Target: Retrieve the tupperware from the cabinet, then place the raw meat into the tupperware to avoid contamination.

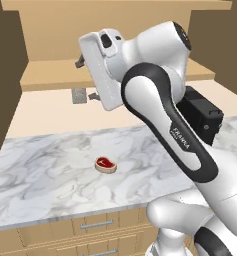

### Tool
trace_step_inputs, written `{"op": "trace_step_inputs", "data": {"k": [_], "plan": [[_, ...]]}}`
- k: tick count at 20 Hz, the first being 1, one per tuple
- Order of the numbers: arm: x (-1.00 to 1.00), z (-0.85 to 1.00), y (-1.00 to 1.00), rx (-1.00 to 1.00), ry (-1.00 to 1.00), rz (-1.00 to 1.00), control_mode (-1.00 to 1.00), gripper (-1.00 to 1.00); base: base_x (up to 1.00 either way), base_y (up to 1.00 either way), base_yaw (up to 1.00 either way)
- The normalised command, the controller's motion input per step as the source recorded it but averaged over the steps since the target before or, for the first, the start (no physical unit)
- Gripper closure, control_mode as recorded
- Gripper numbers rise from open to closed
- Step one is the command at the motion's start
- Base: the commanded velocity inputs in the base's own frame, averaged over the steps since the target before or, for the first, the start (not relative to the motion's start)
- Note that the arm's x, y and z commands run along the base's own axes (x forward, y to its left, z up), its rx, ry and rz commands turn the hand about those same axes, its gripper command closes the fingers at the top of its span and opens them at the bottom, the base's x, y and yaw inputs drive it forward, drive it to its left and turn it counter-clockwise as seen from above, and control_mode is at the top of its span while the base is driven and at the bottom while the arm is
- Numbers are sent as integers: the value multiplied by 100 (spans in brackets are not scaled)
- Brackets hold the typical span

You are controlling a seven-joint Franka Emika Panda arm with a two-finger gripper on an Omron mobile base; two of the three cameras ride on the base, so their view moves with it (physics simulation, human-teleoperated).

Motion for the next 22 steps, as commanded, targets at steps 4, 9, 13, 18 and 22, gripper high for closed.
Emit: {"op": "trace_step_inputs", "data": {"k": [4,9,13,18,22], "plan": [[-22,-22,-49,-7,12,-7,-100,-100,0,0,0],[-18,-23,-45,-4,5,-7,-100,-100,0,0,0],[-10,-26,-38,-3,0,-8,-100,-100,0,0,0],[-3,-17,-34,1,0,-12,-100,-100,0,0,0],[-4,-14,-26,7,0,-17,-100,-100,0,0,0]]}}
